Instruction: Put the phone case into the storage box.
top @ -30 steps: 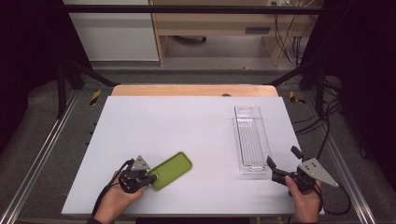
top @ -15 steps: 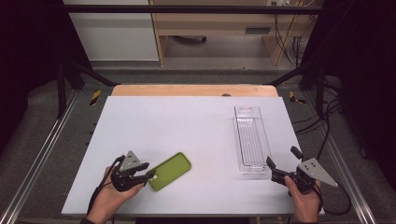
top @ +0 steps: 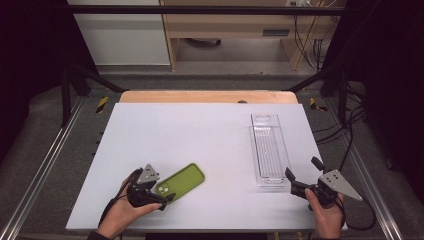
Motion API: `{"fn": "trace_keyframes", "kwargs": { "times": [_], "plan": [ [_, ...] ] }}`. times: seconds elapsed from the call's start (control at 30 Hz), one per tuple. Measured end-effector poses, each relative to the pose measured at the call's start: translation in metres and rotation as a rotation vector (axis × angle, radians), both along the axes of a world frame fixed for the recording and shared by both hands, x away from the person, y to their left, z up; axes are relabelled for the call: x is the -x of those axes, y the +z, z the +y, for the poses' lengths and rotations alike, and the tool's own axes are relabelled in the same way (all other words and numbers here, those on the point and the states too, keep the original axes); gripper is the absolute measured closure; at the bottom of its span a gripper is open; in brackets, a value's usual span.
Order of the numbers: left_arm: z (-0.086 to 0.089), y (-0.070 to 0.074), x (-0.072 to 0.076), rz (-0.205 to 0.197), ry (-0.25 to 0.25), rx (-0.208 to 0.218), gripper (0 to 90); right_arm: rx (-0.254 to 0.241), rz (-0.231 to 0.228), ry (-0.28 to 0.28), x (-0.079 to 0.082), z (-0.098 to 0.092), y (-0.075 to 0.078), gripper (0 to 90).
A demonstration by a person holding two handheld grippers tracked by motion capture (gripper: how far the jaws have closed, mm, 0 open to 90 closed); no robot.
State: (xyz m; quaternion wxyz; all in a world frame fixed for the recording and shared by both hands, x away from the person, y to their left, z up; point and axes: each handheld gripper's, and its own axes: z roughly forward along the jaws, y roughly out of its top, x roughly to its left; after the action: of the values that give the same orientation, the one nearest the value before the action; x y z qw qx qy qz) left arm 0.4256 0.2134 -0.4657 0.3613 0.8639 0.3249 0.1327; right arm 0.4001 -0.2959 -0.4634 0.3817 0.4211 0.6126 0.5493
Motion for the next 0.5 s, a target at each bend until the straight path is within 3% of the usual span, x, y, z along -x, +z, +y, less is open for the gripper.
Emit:
{"fn": "trace_keyframes", "kwargs": {
  "times": [0.17, 0.5],
  "plan": [
    [-0.007, -0.006, 0.001, 0.021, -0.043, -0.024, 6.0, -0.002, 0.001, 0.001, 0.0, 0.0, 0.0, 2.3],
    [-0.008, -0.012, -0.002, 0.033, -0.047, -0.043, 6.0, -0.001, 0.0, 0.002, 0.0, 0.0, 0.0, 2.3]
  ]
}}
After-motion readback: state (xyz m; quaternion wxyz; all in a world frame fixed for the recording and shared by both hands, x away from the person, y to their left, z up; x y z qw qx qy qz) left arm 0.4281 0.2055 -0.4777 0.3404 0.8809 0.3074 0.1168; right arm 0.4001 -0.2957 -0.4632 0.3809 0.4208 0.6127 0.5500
